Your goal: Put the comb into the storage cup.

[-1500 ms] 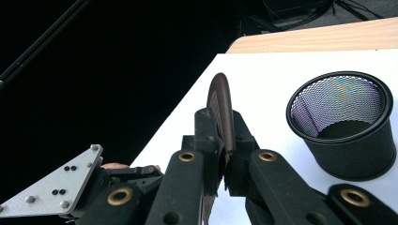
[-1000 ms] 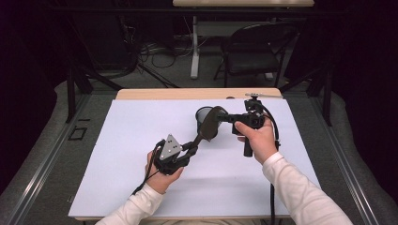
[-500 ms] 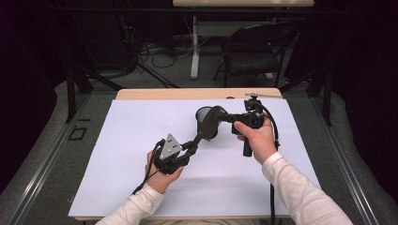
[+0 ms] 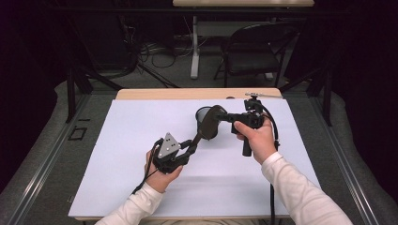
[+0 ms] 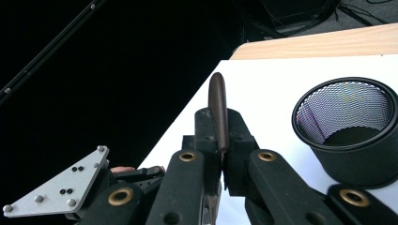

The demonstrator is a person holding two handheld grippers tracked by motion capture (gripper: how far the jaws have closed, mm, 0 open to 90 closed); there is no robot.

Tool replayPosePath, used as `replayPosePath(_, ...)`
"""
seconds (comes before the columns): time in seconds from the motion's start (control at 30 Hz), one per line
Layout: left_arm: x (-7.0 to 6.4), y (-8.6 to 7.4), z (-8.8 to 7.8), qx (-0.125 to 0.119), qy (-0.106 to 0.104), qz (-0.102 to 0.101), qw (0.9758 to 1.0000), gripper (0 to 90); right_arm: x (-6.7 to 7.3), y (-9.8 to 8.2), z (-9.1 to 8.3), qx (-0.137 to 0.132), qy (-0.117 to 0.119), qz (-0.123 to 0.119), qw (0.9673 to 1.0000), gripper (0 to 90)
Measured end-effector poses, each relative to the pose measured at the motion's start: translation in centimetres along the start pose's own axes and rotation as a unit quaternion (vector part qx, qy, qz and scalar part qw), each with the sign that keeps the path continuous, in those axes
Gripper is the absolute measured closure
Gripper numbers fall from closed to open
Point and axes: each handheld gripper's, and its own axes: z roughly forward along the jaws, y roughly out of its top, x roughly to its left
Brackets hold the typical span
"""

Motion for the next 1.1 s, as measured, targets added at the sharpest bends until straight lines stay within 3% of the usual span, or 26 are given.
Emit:
replayPosePath(0.6, 0.4, 0.0, 0.0, -0.011, 0.004, -0.018, 0.9998, 51.3, -0.4, 0.3, -0.2, -0.012, 0.000, 0.006, 0.9999, 87.1)
replayPosePath(1.1, 1.2, 0.0, 0.0, -0.012, 0.038, -0.020, 0.9990, 37.4, -0.7, 0.6, -0.6, -0.035, -0.003, 0.008, 0.9993, 87.1)
